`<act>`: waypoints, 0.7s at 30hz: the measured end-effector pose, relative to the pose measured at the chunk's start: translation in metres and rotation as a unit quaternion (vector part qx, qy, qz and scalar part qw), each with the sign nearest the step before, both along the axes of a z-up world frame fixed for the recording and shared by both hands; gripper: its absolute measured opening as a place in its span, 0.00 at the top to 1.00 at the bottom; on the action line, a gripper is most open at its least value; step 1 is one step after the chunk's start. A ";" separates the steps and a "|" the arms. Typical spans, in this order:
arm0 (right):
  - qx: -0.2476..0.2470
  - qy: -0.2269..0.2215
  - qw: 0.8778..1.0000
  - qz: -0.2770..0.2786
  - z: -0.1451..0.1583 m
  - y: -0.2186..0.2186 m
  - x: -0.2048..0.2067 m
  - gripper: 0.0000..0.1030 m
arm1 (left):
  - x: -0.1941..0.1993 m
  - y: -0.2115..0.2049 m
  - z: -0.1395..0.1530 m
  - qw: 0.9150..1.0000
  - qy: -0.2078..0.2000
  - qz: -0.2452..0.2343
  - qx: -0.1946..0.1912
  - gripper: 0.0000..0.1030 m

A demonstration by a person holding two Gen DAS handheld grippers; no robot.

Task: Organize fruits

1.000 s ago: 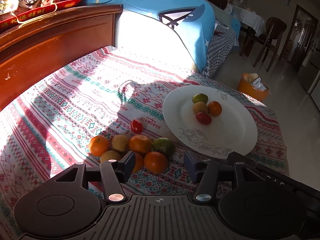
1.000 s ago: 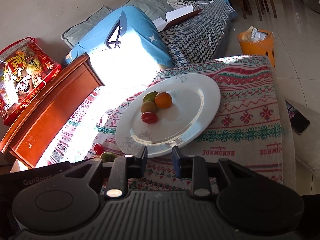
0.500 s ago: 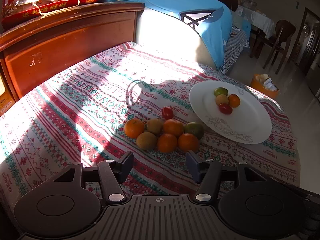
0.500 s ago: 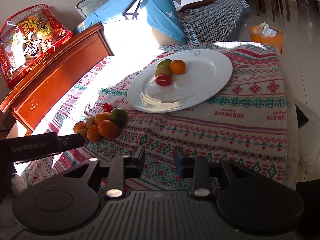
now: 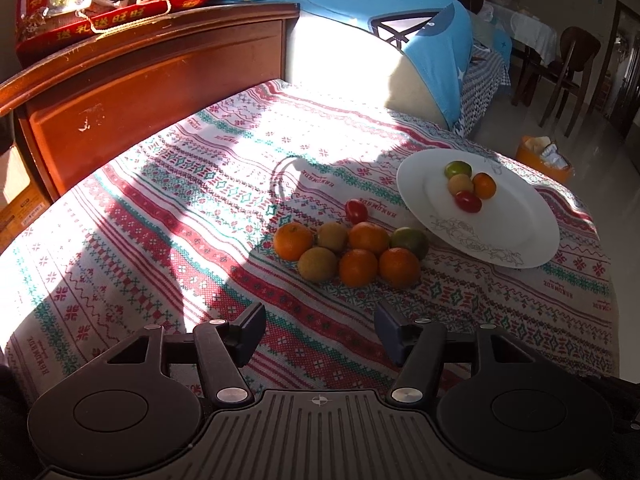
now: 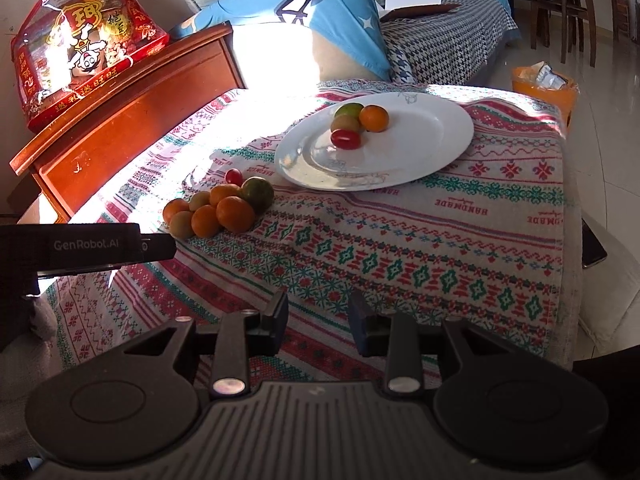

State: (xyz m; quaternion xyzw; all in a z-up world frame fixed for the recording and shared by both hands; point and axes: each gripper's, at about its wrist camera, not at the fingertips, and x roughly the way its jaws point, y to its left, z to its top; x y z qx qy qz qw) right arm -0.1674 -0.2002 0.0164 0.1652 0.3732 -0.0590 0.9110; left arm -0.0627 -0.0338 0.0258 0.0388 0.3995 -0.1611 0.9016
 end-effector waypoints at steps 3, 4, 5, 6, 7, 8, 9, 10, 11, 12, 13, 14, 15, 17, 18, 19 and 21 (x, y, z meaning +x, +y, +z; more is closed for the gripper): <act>-0.004 -0.001 1.000 0.004 0.001 0.003 -0.003 0.67 | 0.000 0.009 -0.001 1.000 0.003 0.018 0.000 0.41; -0.004 -0.002 1.000 0.004 0.002 0.004 -0.004 0.67 | 0.000 0.013 -0.001 1.000 0.003 0.023 0.001 0.41; -0.005 -0.003 1.000 0.004 0.002 0.004 -0.004 0.67 | 0.001 0.015 -0.002 1.000 0.003 0.027 0.002 0.41; -0.005 -0.006 1.000 0.005 0.003 0.004 -0.005 0.67 | 0.002 0.018 -0.003 0.999 0.005 0.032 0.004 0.41; -0.004 -0.009 1.000 0.005 0.004 0.005 -0.005 0.67 | 0.003 0.021 -0.004 0.999 0.007 0.037 0.004 0.41; -0.002 -0.011 1.000 0.005 0.004 0.005 -0.004 0.67 | 0.004 0.024 -0.005 0.999 0.008 0.040 0.004 0.41; -0.001 -0.013 1.000 0.005 0.004 0.005 -0.003 0.67 | 0.005 0.026 -0.007 0.999 0.010 0.045 0.004 0.41; 0.001 -0.014 1.000 0.005 0.004 0.005 -0.002 0.67 | 0.006 0.028 -0.008 0.999 0.011 0.047 0.005 0.41; 0.004 -0.016 1.000 0.003 0.004 0.004 -0.001 0.67 | 0.006 0.029 -0.010 0.999 0.011 0.049 0.005 0.41; 0.008 -0.017 1.000 0.003 0.004 0.004 0.001 0.67 | 0.006 0.030 -0.010 0.999 0.010 0.050 0.005 0.41; 0.013 -0.019 1.000 0.004 0.003 0.004 0.003 0.67 | 0.006 0.030 -0.011 0.999 0.008 0.051 0.006 0.41; 0.014 -0.021 1.000 0.006 0.003 0.005 0.006 0.67 | 0.005 0.030 -0.011 0.999 0.006 0.050 0.006 0.41; 0.014 -0.024 1.000 0.010 0.003 0.006 0.008 0.67 | 0.005 0.030 -0.011 0.999 0.003 0.049 0.005 0.41; 0.014 -0.028 0.999 0.019 0.003 0.009 0.014 0.67 | 0.006 0.030 -0.011 0.999 0.000 0.050 0.002 0.41; 0.016 -0.031 0.999 0.023 0.002 0.010 0.018 0.67 | 0.006 0.030 -0.011 0.999 -0.002 0.051 0.001 0.42; 0.018 -0.033 0.999 0.026 0.002 0.011 0.022 0.68 | 0.007 0.031 -0.012 0.999 -0.004 0.052 0.001 0.43; 0.022 -0.037 0.999 0.029 0.002 0.013 0.030 0.68 | 0.009 0.031 -0.013 0.998 -0.005 0.055 -0.004 0.43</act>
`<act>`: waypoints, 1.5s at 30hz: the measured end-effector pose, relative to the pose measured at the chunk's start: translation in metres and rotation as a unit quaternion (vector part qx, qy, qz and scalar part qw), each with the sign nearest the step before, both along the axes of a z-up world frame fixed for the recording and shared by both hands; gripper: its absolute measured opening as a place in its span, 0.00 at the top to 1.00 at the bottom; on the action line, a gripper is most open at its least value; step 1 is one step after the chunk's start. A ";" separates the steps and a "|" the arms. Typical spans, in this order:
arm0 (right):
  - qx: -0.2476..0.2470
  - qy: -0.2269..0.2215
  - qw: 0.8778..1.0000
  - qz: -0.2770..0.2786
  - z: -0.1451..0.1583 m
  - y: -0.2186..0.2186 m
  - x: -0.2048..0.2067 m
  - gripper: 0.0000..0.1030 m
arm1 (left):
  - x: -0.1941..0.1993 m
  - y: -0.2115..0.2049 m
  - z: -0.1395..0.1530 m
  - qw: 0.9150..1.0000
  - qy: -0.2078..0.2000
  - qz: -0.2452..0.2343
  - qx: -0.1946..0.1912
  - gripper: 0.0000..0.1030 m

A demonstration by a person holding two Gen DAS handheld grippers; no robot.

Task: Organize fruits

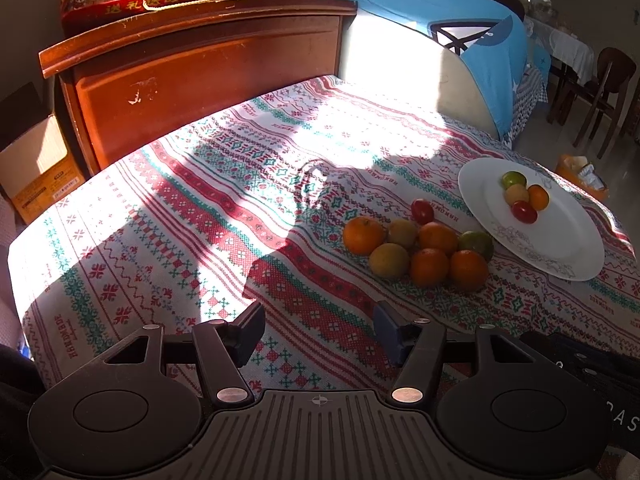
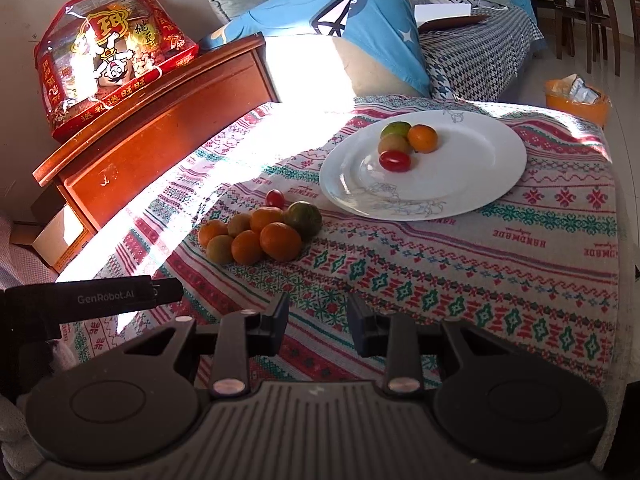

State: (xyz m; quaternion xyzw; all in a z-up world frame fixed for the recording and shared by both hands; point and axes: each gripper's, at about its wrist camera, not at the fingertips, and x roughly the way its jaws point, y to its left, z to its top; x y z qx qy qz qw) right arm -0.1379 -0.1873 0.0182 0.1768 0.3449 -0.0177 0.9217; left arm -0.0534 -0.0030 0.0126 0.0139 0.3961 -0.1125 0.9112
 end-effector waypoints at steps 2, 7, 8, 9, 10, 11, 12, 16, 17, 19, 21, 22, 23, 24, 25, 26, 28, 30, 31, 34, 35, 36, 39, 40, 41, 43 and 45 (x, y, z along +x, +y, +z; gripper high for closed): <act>0.003 -0.004 1.000 0.002 0.000 0.001 0.008 0.69 | 0.003 0.000 0.000 1.000 -0.002 -0.001 -0.009 0.45; 0.007 -0.013 1.000 0.005 0.001 0.003 0.026 0.70 | 0.011 -0.002 0.001 1.000 -0.016 -0.007 -0.025 0.47; 0.009 -0.013 1.000 0.004 0.001 0.002 0.030 0.70 | 0.013 -0.002 0.001 0.999 -0.017 -0.008 -0.029 0.48; 0.012 -0.013 1.000 0.003 0.000 0.002 0.033 0.70 | 0.015 -0.003 0.001 0.999 -0.018 -0.010 -0.033 0.50; 0.016 -0.013 1.000 0.003 -0.001 0.002 0.036 0.70 | 0.016 -0.004 0.001 0.999 -0.020 -0.012 -0.035 0.51; 0.017 -0.013 1.000 0.003 -0.002 0.002 0.039 0.70 | 0.017 -0.005 0.000 0.999 -0.023 -0.014 -0.035 0.52; 0.018 -0.012 1.000 0.003 -0.002 0.002 0.042 0.70 | 0.019 -0.006 -0.001 0.999 -0.024 -0.015 -0.034 0.53; 0.023 -0.010 1.000 0.003 -0.006 0.003 0.050 0.69 | 0.023 -0.007 -0.005 0.999 -0.021 -0.020 -0.041 0.57; 0.025 -0.010 1.000 0.003 -0.007 0.004 0.053 0.68 | 0.024 -0.007 -0.005 0.999 -0.021 -0.022 -0.043 0.57; 0.030 -0.007 1.000 0.005 -0.009 0.005 0.056 0.68 | 0.025 -0.008 -0.006 0.998 -0.022 -0.027 -0.047 0.58; 0.033 -0.007 0.999 0.007 -0.011 0.006 0.060 0.68 | 0.027 -0.009 -0.007 0.998 -0.021 -0.030 -0.051 0.60; 0.032 -0.007 0.999 0.008 -0.012 0.007 0.062 0.68 | 0.028 -0.010 -0.008 0.998 -0.021 -0.030 -0.050 0.60; 0.031 -0.007 0.999 0.010 -0.013 0.007 0.063 0.68 | 0.029 -0.010 -0.010 0.998 -0.021 -0.031 -0.048 0.61; 0.030 -0.006 0.999 0.011 -0.014 0.008 0.065 0.69 | 0.030 -0.011 -0.011 0.998 -0.020 -0.031 -0.047 0.62; 0.030 -0.006 0.999 0.011 -0.015 0.009 0.067 0.70 | 0.030 -0.011 -0.011 0.998 -0.021 -0.032 -0.050 0.62; 0.031 -0.008 0.999 0.010 -0.016 0.009 0.067 0.71 | 0.030 -0.011 -0.011 0.998 -0.021 -0.033 -0.053 0.64; 0.032 -0.009 0.999 0.009 -0.015 0.008 0.067 0.71 | 0.031 -0.012 -0.010 0.998 -0.023 -0.036 -0.056 0.65; 0.032 -0.008 0.999 0.005 -0.014 0.007 0.065 0.72 | 0.031 -0.014 -0.010 0.997 -0.024 -0.040 -0.060 0.66; 0.035 -0.007 0.999 0.002 -0.013 0.005 0.063 0.72 | 0.031 -0.015 -0.009 0.997 -0.024 -0.044 -0.062 0.66; 0.033 -0.001 0.999 -0.008 -0.011 0.002 0.055 0.72 | 0.029 -0.019 -0.009 0.996 -0.027 -0.056 -0.062 0.66; 0.026 0.000 1.000 -0.012 -0.009 0.001 0.052 0.72 | 0.028 -0.020 -0.009 0.996 -0.028 -0.059 -0.061 0.66; 0.026 -0.001 1.000 -0.015 -0.008 -0.001 0.050 0.72 | 0.029 -0.021 -0.009 0.996 -0.027 -0.060 -0.063 0.66; 0.036 0.000 0.999 -0.020 -0.007 -0.007 0.045 0.72 | 0.030 -0.024 -0.011 0.996 -0.023 -0.060 -0.066 0.67; 0.032 0.000 0.999 -0.021 -0.007 -0.007 0.044 0.72 | 0.030 -0.025 -0.012 0.996 -0.022 -0.061 -0.066 0.68; 0.030 0.001 0.999 -0.022 -0.007 -0.007 0.043 0.72 | 0.031 -0.026 -0.013 0.996 -0.021 -0.061 -0.066 0.69; 0.033 0.004 0.999 -0.024 -0.009 -0.008 0.043 0.72 | 0.033 -0.028 -0.015 0.996 -0.016 -0.059 -0.066 0.72; 0.035 0.003 0.999 -0.025 -0.010 -0.008 0.044 0.72 | 0.034 -0.030 -0.018 0.996 -0.014 -0.060 -0.066 0.74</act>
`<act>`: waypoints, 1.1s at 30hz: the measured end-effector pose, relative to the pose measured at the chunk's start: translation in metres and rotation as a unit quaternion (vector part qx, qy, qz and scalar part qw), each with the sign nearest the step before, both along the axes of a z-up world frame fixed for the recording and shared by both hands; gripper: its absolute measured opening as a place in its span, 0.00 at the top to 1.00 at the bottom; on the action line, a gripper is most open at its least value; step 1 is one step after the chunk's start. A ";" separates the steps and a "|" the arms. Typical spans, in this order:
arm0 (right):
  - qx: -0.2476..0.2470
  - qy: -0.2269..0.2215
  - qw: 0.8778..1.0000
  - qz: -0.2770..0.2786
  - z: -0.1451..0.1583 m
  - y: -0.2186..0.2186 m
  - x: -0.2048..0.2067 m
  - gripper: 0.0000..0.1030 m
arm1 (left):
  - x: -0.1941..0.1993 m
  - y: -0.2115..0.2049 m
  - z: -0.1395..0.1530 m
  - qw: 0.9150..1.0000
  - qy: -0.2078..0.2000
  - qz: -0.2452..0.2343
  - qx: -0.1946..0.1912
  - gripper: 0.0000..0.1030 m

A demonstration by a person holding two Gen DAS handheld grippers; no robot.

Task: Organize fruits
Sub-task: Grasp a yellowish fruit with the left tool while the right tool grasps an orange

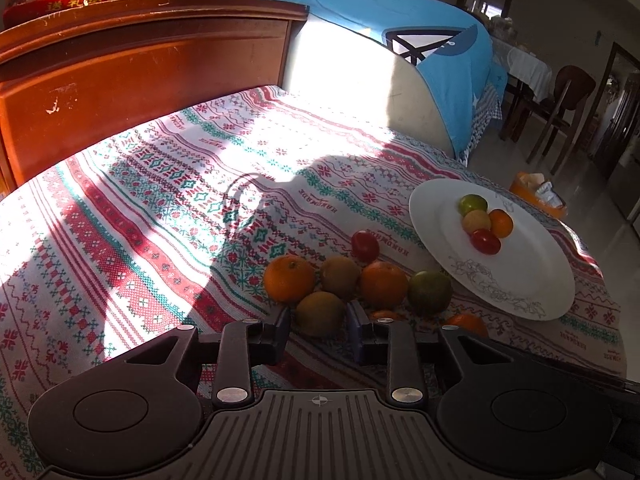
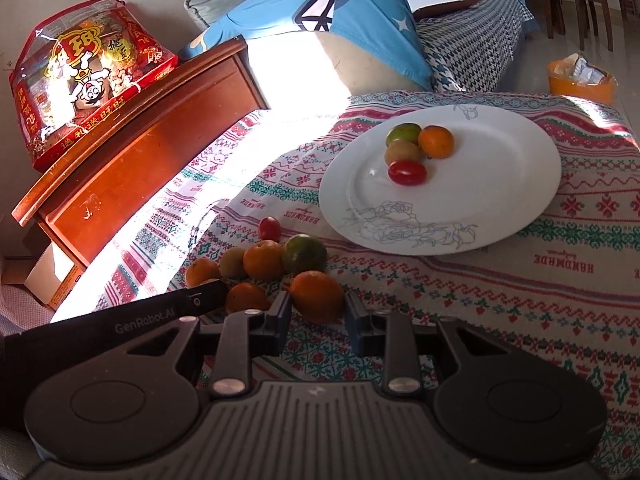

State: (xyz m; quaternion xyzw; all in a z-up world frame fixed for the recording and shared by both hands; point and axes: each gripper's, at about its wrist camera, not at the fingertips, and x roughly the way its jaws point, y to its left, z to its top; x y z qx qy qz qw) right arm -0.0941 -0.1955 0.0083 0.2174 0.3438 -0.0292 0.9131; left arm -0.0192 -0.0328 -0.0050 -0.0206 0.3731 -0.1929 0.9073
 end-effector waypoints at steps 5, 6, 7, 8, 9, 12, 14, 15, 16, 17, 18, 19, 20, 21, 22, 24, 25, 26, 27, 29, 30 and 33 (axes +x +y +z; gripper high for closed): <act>-0.004 -0.002 1.000 0.002 -0.001 0.001 0.001 0.71 | 0.002 -0.003 -0.003 1.000 0.001 0.004 -0.004 0.76; -0.003 -0.002 1.000 0.002 -0.002 0.001 0.001 0.71 | 0.002 -0.003 -0.003 1.000 0.000 0.005 -0.004 0.76; -0.002 -0.003 1.000 0.001 -0.002 0.001 0.001 0.71 | 0.001 -0.003 -0.003 1.000 -0.001 0.006 -0.003 0.76; -0.002 -0.003 1.000 0.001 -0.002 0.000 0.001 0.71 | 0.000 -0.003 -0.002 1.000 -0.003 0.006 -0.001 0.76; -0.003 -0.003 1.000 0.002 -0.002 0.001 0.001 0.71 | -0.001 -0.004 -0.002 1.000 -0.005 0.007 0.001 0.76; -0.006 -0.003 1.000 0.003 -0.001 0.002 0.000 0.71 | -0.004 -0.003 0.002 1.000 -0.012 0.009 0.007 0.76; -0.007 -0.003 1.000 0.005 0.000 0.002 -0.001 0.72 | -0.007 -0.002 0.006 1.000 -0.018 0.010 0.008 0.76; -0.009 -0.003 1.000 0.005 0.001 0.002 -0.002 0.72 | -0.009 -0.001 0.008 1.000 -0.021 0.011 0.009 0.76; -0.011 -0.003 1.000 0.005 0.002 0.002 -0.003 0.72 | -0.010 -0.001 0.010 1.000 -0.024 0.011 0.011 0.76; -0.011 -0.004 1.000 0.005 0.003 0.002 -0.004 0.72 | -0.012 -0.001 0.011 0.999 -0.026 0.012 0.014 0.76; -0.011 -0.004 1.000 0.005 0.004 0.002 -0.005 0.72 | -0.013 -0.001 0.013 0.999 -0.028 0.012 0.017 0.76; -0.012 -0.004 1.000 0.005 0.005 0.002 -0.007 0.72 | -0.015 -0.001 0.014 0.999 -0.029 0.012 0.017 0.76; -0.014 -0.005 1.000 0.005 0.006 0.002 -0.009 0.72 | -0.016 0.000 0.015 0.999 -0.030 0.011 0.017 0.76; -0.016 -0.006 1.000 0.005 0.008 0.002 -0.010 0.72 | -0.018 0.000 0.016 0.999 -0.032 0.011 0.018 0.76; -0.018 -0.007 1.000 0.005 0.010 0.002 -0.013 0.72 | -0.020 0.000 0.017 0.999 -0.033 0.011 0.019 0.76; -0.020 -0.009 1.000 0.006 0.012 0.002 -0.017 0.72 | -0.023 -0.001 0.020 0.999 -0.035 0.007 0.019 0.76; -0.023 -0.010 1.000 0.006 0.014 0.001 -0.020 0.72 | -0.025 -0.001 0.020 0.999 -0.035 0.006 0.018 0.76; -0.025 -0.011 1.000 0.005 0.015 0.001 -0.022 0.72 | -0.027 -0.001 0.022 0.999 -0.036 0.004 0.017 0.76; -0.026 -0.011 1.000 0.004 0.016 0.000 -0.024 0.72 | -0.029 -0.002 0.022 0.999 -0.037 0.002 0.017 0.76; -0.029 -0.013 0.999 0.000 0.019 -0.002 -0.029 0.72 | -0.033 -0.002 0.024 0.999 -0.039 -0.002 0.018 0.76; -0.030 -0.014 0.999 -0.002 0.021 -0.003 -0.031 0.72 | -0.035 -0.003 0.025 0.999 -0.040 -0.003 0.018 0.76; -0.028 -0.019 0.999 -0.012 0.026 -0.010 -0.039 0.72 | -0.039 -0.004 0.029 0.999 -0.045 -0.008 0.017 0.76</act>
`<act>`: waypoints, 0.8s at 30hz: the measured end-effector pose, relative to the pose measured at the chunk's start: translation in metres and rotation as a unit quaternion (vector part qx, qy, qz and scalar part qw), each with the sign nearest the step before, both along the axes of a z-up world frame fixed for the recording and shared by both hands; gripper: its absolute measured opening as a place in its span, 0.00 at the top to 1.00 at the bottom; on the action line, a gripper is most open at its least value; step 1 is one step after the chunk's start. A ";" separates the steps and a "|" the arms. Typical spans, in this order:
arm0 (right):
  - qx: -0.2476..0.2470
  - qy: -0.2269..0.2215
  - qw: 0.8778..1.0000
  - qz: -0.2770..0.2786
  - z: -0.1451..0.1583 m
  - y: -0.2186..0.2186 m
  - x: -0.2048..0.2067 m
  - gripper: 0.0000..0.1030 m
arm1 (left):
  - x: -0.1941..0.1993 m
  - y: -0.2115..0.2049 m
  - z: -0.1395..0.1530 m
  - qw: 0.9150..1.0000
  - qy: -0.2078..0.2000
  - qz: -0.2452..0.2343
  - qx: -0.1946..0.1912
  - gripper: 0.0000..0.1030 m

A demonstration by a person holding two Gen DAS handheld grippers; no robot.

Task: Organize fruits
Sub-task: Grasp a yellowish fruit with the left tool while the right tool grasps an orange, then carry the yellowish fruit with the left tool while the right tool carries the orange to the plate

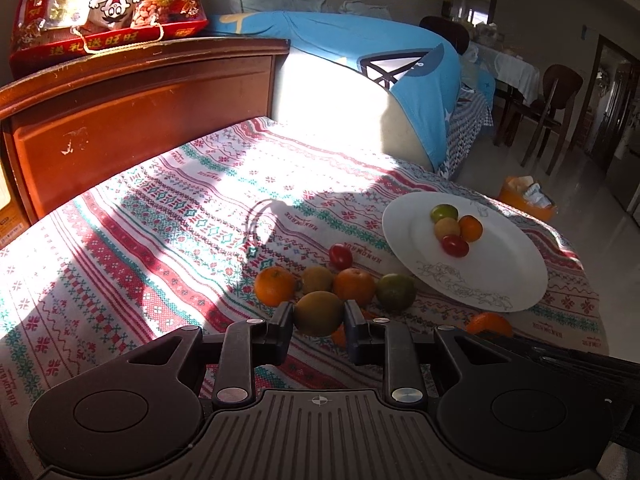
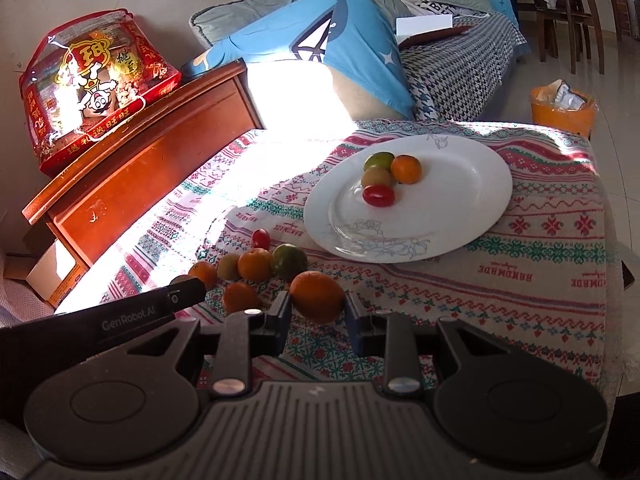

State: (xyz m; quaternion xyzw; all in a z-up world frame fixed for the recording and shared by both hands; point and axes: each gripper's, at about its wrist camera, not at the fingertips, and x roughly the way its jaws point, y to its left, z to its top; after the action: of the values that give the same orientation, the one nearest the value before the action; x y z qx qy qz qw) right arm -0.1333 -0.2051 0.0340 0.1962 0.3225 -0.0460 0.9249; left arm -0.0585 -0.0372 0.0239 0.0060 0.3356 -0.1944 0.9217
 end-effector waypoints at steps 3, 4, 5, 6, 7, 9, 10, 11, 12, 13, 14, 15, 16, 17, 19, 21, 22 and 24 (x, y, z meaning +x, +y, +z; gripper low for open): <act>0.004 -0.005 1.000 -0.012 0.005 -0.007 -0.007 0.72 | -0.003 0.000 0.003 1.000 0.001 -0.002 -0.007 0.76; 0.006 -0.006 1.000 -0.017 0.006 -0.010 -0.010 0.72 | -0.003 0.000 0.003 1.000 0.003 -0.002 -0.009 0.76; 0.007 -0.008 1.000 -0.020 0.007 -0.012 -0.011 0.72 | -0.004 -0.001 0.003 1.000 0.004 -0.002 -0.010 0.76; 0.007 -0.009 1.000 -0.023 0.008 -0.014 -0.013 0.72 | -0.004 -0.001 0.004 1.000 0.005 -0.002 -0.011 0.76; 0.007 -0.010 1.000 -0.027 0.008 -0.016 -0.014 0.72 | -0.004 -0.002 0.004 1.000 0.005 -0.003 -0.010 0.76; 0.009 -0.011 0.999 -0.034 0.008 -0.020 -0.015 0.72 | -0.006 -0.004 0.005 1.000 0.005 -0.006 -0.011 0.76; 0.009 -0.011 0.999 -0.036 0.008 -0.021 -0.016 0.72 | -0.006 -0.005 0.005 1.000 0.007 -0.007 -0.013 0.76; 0.009 -0.011 0.999 -0.040 0.008 -0.023 -0.016 0.72 | -0.006 -0.005 0.005 1.000 0.007 -0.007 -0.014 0.76; 0.008 -0.011 0.999 -0.043 0.008 -0.024 -0.016 0.72 | -0.006 -0.006 0.005 1.000 0.008 -0.007 -0.013 0.76; 0.009 -0.012 0.999 -0.045 0.008 -0.025 -0.016 0.72 | -0.007 -0.007 0.006 1.000 0.007 -0.008 -0.012 0.76; 0.010 -0.013 0.999 -0.048 0.009 -0.026 -0.017 0.72 | -0.007 -0.007 0.006 1.000 0.007 -0.008 -0.012 0.76; 0.011 -0.014 0.999 -0.051 0.009 -0.027 -0.017 0.72 | -0.008 -0.007 0.007 1.000 0.007 -0.009 -0.013 0.76; 0.012 -0.015 0.998 -0.053 0.009 -0.029 -0.018 0.72 | -0.009 -0.007 0.008 1.000 0.008 -0.009 -0.015 0.76; 0.013 -0.016 0.998 -0.056 0.009 -0.030 -0.018 0.72 | -0.010 -0.007 0.008 1.000 0.008 -0.010 -0.017 0.76; 0.016 -0.019 0.998 -0.061 0.010 -0.032 -0.019 0.72 | -0.011 -0.009 0.008 1.000 0.009 -0.011 -0.014 0.76; 0.020 -0.021 0.997 -0.066 0.010 -0.035 -0.020 0.72 | -0.011 -0.010 0.009 1.000 0.010 -0.013 -0.016 0.76; 0.022 -0.021 0.997 -0.068 0.010 -0.036 -0.020 0.72 | -0.011 -0.011 0.009 1.000 0.010 -0.015 -0.018 0.76; 0.028 -0.024 0.996 -0.076 0.010 -0.039 -0.020 0.72 | -0.010 -0.015 0.011 1.000 0.009 -0.020 -0.020 0.76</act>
State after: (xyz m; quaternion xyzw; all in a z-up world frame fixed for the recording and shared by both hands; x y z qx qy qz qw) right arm -0.1533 -0.2437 0.0443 0.2466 0.2853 -0.1019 0.9205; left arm -0.0683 -0.0521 0.0350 -0.0069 0.3395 -0.2195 0.9146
